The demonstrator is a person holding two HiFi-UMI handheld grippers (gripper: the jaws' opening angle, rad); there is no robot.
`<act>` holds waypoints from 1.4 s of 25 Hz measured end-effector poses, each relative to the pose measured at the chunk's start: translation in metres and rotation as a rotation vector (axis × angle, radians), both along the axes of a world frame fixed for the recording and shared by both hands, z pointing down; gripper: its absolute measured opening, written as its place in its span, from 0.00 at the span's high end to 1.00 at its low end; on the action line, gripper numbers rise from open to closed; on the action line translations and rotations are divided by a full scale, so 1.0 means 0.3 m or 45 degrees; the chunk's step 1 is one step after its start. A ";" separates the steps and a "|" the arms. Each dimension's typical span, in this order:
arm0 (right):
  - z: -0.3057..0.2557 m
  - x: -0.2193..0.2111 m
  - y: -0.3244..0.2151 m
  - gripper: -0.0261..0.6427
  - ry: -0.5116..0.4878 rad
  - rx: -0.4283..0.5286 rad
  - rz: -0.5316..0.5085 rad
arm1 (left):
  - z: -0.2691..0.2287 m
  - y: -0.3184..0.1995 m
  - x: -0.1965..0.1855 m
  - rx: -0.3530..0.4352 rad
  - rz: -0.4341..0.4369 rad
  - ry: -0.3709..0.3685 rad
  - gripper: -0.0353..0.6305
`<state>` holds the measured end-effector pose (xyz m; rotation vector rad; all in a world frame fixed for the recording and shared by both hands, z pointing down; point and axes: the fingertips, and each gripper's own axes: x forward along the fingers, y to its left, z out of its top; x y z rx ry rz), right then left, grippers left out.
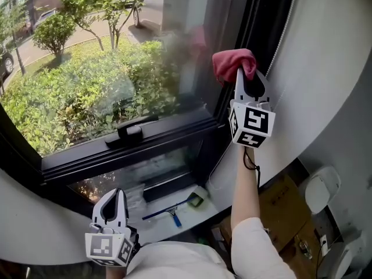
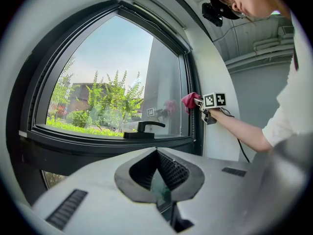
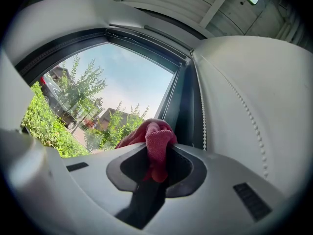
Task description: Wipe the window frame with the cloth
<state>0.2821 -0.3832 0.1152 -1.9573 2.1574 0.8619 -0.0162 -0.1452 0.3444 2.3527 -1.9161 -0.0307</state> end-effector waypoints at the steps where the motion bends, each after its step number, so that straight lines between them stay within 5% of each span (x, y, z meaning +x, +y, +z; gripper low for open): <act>1: 0.003 0.000 0.000 0.83 0.001 -0.002 0.001 | 0.000 0.000 0.002 0.000 0.001 0.001 0.94; 35: 0.084 -0.001 0.001 0.83 0.023 -0.033 0.007 | -0.003 -0.005 0.005 0.002 -0.001 0.007 0.94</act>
